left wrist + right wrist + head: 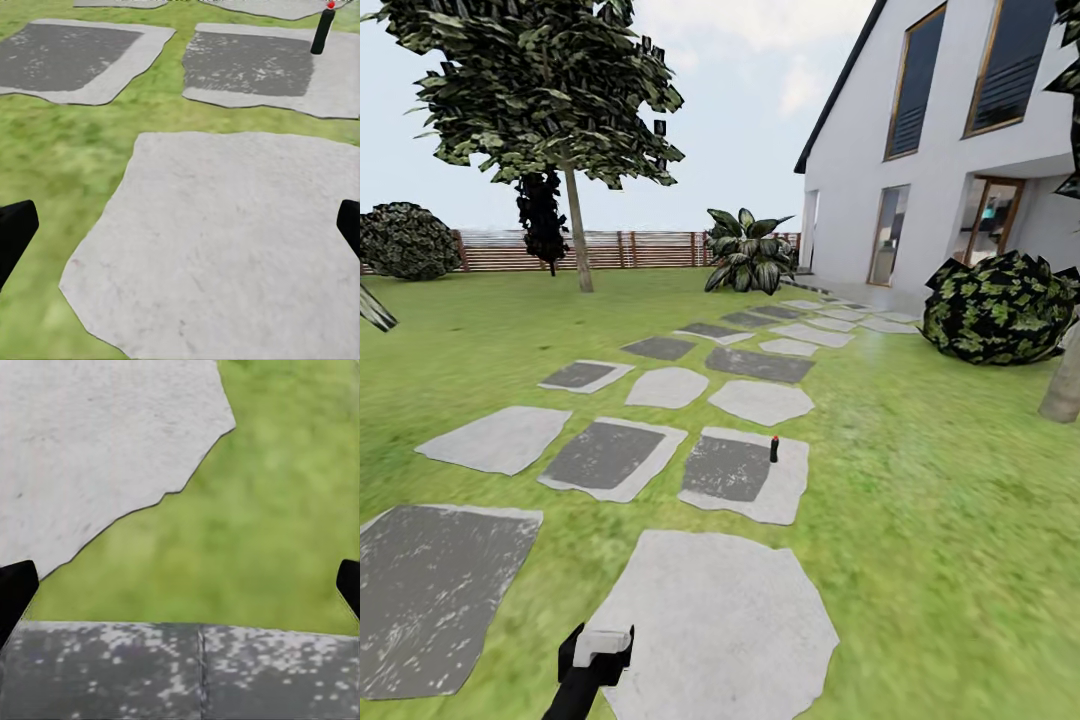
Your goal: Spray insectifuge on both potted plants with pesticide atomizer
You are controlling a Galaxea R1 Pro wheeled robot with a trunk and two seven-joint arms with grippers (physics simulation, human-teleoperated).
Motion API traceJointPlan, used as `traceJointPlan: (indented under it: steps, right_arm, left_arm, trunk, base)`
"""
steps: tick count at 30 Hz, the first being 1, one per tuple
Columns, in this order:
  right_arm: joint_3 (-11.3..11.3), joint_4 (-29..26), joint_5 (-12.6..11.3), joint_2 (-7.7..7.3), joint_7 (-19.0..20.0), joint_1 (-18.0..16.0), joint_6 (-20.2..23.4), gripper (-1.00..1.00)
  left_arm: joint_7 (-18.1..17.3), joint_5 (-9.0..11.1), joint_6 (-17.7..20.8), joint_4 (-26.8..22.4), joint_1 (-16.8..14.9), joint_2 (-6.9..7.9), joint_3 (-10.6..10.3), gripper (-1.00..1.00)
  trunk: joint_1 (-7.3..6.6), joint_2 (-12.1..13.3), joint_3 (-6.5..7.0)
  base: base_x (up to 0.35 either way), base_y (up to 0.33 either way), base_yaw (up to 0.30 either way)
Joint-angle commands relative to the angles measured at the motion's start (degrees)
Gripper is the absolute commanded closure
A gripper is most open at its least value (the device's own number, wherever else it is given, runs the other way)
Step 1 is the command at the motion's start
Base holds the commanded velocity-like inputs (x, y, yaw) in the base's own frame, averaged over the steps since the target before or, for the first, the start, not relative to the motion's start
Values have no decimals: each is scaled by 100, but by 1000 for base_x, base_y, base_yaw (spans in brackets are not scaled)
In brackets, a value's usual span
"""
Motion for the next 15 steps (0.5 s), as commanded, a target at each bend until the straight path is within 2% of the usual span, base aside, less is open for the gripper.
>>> traceJointPlan:
  steps: [1,15]
  right_arm:
    - [-4,-2,-5,1,-6,1,-12,-100]
    - [-7,0,-6,2,-9,1,-14,-100]
  left_arm:
    - [-1,-34,-17,2,-3,-1,8,-100]
    - [-6,-31,-10,5,-3,-4,8,-100]
  trunk:
    - [3,-2,-5]
    - [3,-2,-5]
  base:
    - [339,0,0]
    - [339,0,0]
